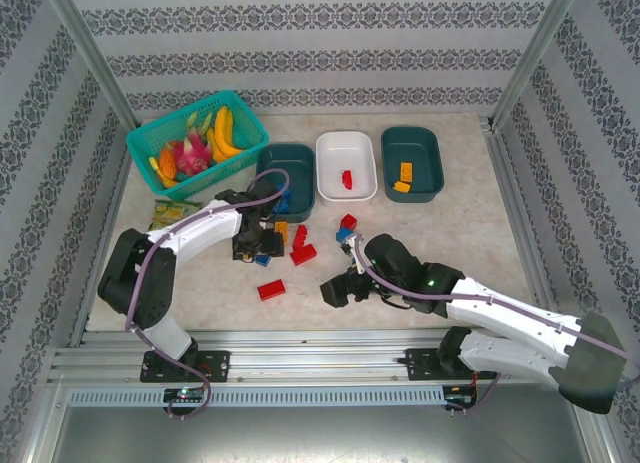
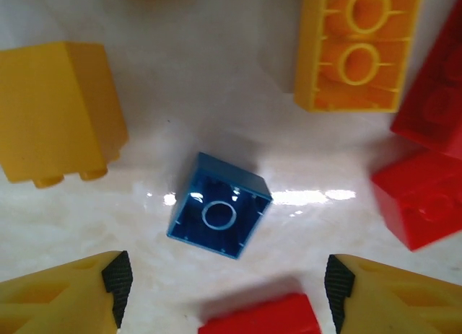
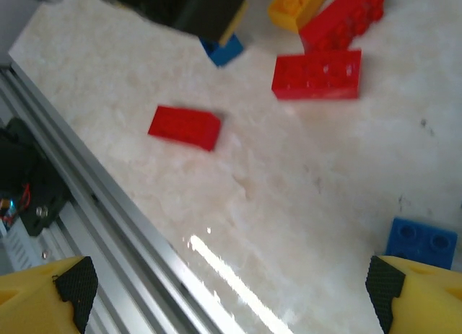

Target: Sort the legos into containers by color

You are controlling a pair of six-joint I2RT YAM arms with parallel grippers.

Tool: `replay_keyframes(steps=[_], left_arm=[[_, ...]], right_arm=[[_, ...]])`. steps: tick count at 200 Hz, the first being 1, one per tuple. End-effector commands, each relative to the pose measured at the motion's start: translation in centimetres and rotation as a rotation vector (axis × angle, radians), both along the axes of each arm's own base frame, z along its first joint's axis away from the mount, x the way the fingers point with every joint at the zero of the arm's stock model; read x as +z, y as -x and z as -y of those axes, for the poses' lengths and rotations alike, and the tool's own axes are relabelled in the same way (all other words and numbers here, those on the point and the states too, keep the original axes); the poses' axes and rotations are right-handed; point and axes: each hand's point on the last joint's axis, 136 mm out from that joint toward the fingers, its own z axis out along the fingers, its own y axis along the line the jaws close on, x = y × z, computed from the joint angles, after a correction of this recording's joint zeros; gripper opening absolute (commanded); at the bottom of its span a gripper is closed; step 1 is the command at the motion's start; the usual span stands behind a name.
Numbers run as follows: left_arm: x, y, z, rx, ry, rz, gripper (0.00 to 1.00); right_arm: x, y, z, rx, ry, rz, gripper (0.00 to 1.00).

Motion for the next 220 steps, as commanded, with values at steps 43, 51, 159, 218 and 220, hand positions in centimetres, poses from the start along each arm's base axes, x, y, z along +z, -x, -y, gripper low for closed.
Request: replay_keyframes(steps=[43, 51, 159, 218, 220], left_arm=[[-2.6, -1.4, -0.1, -0.09, -0.02, -0.02, 0.64], [-2.8, -1.5, -0.3, -0.094, -0.031, -0.023, 0.63], [6.6, -4.4, 0.6, -0.059, 0.031, 0.16, 0.28], [7.3, -13.0, 5.6, -0.054, 0.158, 0.164, 0.28], [7.2, -13.3, 5.8, -0.054, 0.162, 0.164, 0.28]], right_arm=[[2.2, -1.9, -1.6, -0.009, -0.032, 0.083, 0.98], [2.2, -2.1, -1.5, -0.015, -0.03, 0.081, 0.97], [9.1, -6.3, 0.0, -0.189, -0.09, 0.214, 0.97], [10.9, -11.8, 2.1, -0.379, -0.116, 0.163, 0.97], [11.0, -12.0, 2.1, -0.384, -0.121, 0.162, 0.97]])
